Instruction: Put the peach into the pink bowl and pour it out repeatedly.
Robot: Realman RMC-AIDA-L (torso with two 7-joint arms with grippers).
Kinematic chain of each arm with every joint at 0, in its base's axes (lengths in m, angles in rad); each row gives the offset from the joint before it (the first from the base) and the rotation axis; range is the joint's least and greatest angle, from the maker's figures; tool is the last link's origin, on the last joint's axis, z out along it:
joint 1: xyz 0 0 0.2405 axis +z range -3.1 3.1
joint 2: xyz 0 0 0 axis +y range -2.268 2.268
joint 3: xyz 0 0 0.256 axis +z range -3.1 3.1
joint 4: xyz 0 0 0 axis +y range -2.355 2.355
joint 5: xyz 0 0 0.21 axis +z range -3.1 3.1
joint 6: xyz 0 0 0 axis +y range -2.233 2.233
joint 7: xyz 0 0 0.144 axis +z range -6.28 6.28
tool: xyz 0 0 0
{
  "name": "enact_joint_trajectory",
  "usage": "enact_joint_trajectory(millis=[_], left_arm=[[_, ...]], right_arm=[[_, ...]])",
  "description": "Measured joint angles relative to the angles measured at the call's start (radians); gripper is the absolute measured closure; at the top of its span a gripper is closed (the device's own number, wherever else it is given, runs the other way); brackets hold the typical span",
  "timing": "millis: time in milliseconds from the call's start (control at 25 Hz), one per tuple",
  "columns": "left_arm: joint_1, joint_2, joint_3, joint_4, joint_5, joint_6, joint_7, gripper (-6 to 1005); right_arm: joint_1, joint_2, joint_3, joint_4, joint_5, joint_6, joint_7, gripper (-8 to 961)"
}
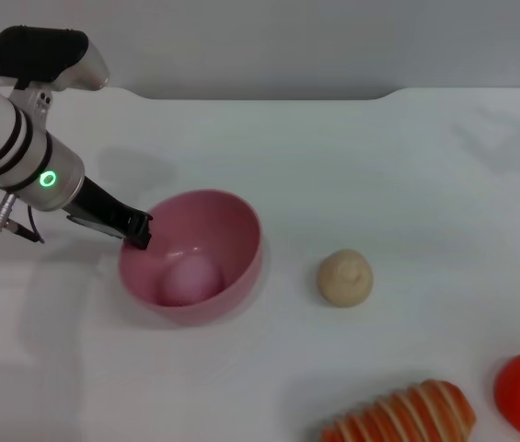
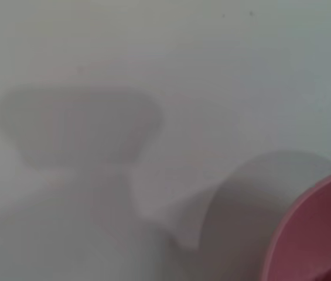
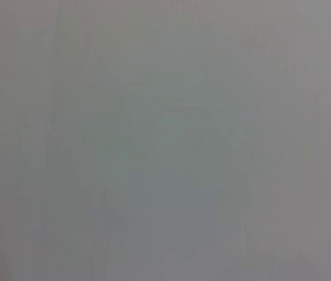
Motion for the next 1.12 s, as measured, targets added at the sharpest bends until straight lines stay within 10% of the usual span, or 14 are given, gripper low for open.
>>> enact_joint_trajectory(millis=[360,680,880,1120], left_arm=[[0.01,-0.025,-0.057,0.078,-0.035,-0.003,0.043,922],[0.05,-0.026,-0.198,0.264,-0.239,-0.02,0.177,590],[0.174,-0.029,-0.214,0.311,-0.796,-0.246,0.573,433],[0.228,-0.043,-0.154,-0.029,-1.659,-0.303,1.417,314]], right_arm=[[-0.005,0.001,-0.005,0.007,0.001,-0.001,-0.001,425],[-0.019,0.007,0.002,0.011,0.002,0.001,-0.007,425],[-0.013,0.008,0.041,0.059,0.025,0.008,-0.042,425],[-0.006,0.018,0.091,0.235,0.229,0.055,-0.279,425]])
